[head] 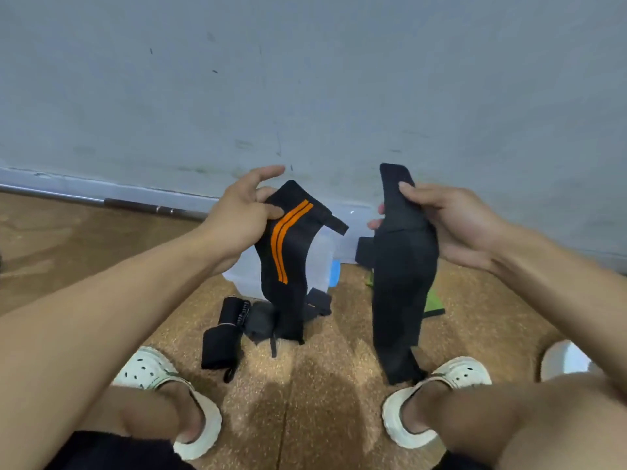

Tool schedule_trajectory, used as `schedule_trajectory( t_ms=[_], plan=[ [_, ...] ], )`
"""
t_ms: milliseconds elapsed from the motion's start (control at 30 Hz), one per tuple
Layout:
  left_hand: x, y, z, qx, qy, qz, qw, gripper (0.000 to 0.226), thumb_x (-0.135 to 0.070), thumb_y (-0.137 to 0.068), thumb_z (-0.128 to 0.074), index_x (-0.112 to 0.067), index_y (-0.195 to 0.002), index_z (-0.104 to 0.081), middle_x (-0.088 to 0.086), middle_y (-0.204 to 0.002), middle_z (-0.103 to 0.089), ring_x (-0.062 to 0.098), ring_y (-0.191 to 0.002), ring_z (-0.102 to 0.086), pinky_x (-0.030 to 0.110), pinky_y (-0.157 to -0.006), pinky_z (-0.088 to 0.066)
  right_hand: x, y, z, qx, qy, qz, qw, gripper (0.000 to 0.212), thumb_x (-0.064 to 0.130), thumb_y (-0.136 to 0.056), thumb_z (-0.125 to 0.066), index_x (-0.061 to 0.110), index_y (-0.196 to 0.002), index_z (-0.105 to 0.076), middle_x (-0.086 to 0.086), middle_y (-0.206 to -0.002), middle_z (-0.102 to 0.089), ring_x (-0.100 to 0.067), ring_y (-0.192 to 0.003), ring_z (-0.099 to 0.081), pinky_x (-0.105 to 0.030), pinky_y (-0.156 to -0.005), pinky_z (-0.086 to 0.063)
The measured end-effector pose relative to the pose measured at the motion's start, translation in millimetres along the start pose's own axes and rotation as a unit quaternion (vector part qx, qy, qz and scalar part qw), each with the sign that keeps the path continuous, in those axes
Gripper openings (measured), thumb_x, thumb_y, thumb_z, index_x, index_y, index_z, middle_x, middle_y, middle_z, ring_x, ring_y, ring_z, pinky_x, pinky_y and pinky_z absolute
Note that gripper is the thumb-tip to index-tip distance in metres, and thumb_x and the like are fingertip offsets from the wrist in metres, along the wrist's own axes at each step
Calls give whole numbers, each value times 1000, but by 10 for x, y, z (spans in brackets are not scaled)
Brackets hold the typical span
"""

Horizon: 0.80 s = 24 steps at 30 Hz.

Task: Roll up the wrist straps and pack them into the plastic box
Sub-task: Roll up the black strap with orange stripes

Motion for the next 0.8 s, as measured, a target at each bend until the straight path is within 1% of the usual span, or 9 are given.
schedule_trajectory(
  t_ms=[67, 200, 267, 333, 433, 500, 600, 733, 800],
  plan=[
    [-20, -10, -114, 20, 42, -3, 999, 61, 12, -98, -49, -26, -146, -49, 6, -114, -76, 33, -102, -72, 39, -87, -58, -69, -25, 84, -13, 48, -6, 999, 16, 21, -104, -53, 7, -106, -58, -18, -94, -73, -33, -87, -75, -37, -73, -62],
    [-26, -18, -316, 89, 52, -8, 995, 58, 8, -99, -52, -27, -145, -48, 9, -119, -74, 37, -109, -70, 41, -93, -55, -105, -54, 132, -47, 217, 35, 974, 26, 30, -91, -75, 9, -94, -61, -11, -66, -63, -21, -56, -61, -29, -58, -52],
    [-26, -5, -412, 124, 38, -11, 992, 57, 7, -99, -55, -27, -144, -50, 10, -117, -75, 33, -104, -72, 37, -89, -59, -82, -56, 124, -60, 222, 46, 972, 30, 31, -84, -81, 12, -105, -70, -11, -65, -61, -16, -49, -56, -23, -51, -49],
    [-25, 19, -499, 155, 24, -12, 988, 56, 6, -98, -56, -28, -143, -51, 9, -114, -76, 29, -98, -74, 34, -84, -61, -67, -38, 80, -36, 242, 37, 969, 34, 35, -82, -82, 20, -112, -75, -7, -60, -60, -13, -48, -54, -22, -52, -46],
    [-11, 63, -603, 188, 9, -6, 982, 54, 4, -99, -57, -30, -141, -52, 7, -116, -76, 29, -102, -74, 35, -87, -62, -109, 31, -29, 18, 314, 4, 949, 30, 39, -84, -81, 10, -87, -73, -1, -51, -58, -10, -46, -54, -20, -51, -43],
    [-4, 71, -632, 194, 23, 5, 981, 52, 1, -98, -59, -30, -141, -53, 8, -116, -76, 30, -104, -73, 35, -88, -61, -96, 39, -60, 4, 316, 17, 949, 28, 33, -85, -82, 10, -75, -69, -6, -53, -60, -14, -47, -55, -21, -48, -44],
    [24, 73, -618, 203, 28, 46, 978, 54, -12, -91, -71, -27, -140, -54, 6, -113, -77, 25, -102, -74, 31, -82, -60, 4, -37, 62, -106, 237, 79, 962, 19, 24, -86, -82, 9, -80, -74, -18, -59, -63, -21, -52, -58, -24, -50, -47],
    [215, 186, -620, 312, -114, 134, 934, 43, -15, -85, -77, -21, -126, -66, -1, -118, -76, 19, -112, -71, 35, -100, -53, 40, -175, 488, -285, 143, 87, 944, 20, 20, -88, -80, 12, -75, -67, -4, -55, -58, -14, -43, -54, -18, -42, -44],
    [303, 197, -588, 345, -120, 170, 915, 45, -16, -86, -77, -21, -129, -66, 0, -122, -74, 21, -116, -70, 38, -102, -52, 8, -203, 719, -347, 131, 68, 926, 19, 18, -90, -78, 11, -76, -68, -4, -59, -60, -12, -43, -54, -18, -42, -44]
  ],
)
Point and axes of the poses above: each hand's wrist, its own y-axis away from the middle knuckle, its own z-axis out of the back of the hand, x = y × z, the point moved 4 cm from there along -y, towards the middle knuckle
